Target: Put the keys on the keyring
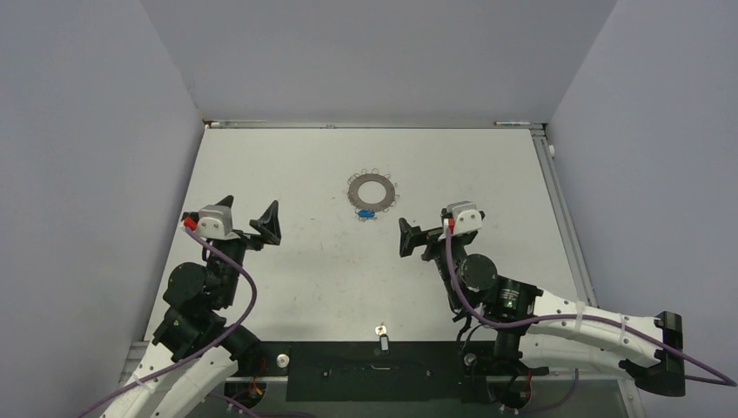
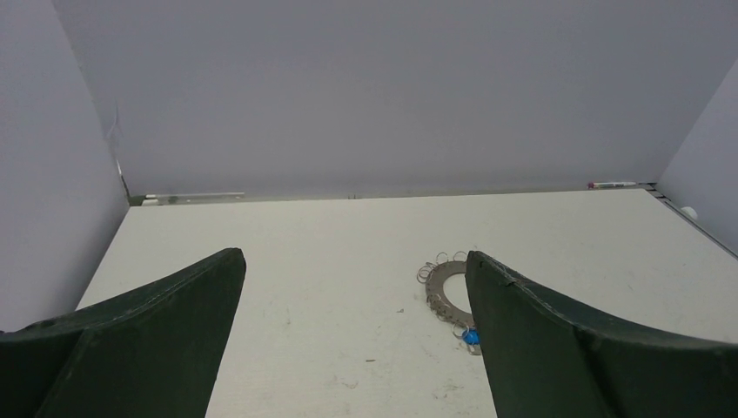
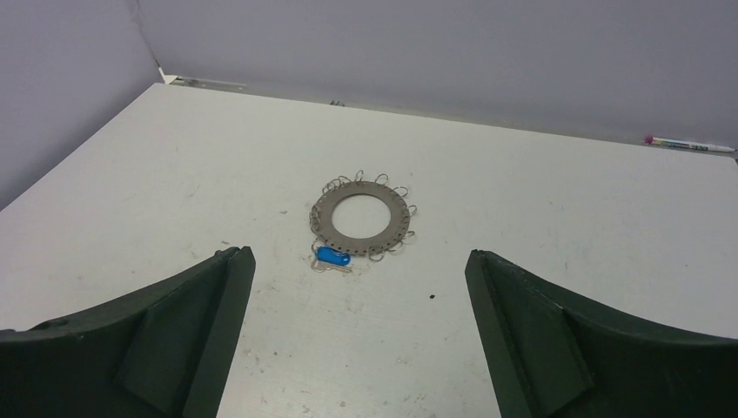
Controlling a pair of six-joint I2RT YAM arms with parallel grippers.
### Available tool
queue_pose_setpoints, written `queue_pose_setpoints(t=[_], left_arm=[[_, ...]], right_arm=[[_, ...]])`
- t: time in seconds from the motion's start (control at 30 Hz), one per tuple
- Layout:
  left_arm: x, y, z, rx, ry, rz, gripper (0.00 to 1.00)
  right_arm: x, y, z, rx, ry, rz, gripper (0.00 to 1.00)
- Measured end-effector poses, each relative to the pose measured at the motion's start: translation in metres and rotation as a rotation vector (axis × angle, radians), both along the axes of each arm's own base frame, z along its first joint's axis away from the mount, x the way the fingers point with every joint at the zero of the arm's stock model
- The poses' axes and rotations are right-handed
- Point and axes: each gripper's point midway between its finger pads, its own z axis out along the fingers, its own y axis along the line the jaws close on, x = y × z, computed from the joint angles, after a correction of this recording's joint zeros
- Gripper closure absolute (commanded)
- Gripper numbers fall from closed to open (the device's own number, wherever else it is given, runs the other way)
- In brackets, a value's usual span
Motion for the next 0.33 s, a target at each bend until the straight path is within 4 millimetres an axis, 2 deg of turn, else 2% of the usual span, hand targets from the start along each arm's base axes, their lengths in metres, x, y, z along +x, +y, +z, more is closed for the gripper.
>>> queue_pose_setpoints(t=[0.33], left_arm=[[-0.001,-0.004,0.000,0.006,-0.002,-0.021,0.04]], right_arm=[[0.008,0.005,-0.011,-0.025,0.021,-0.024,0.02]])
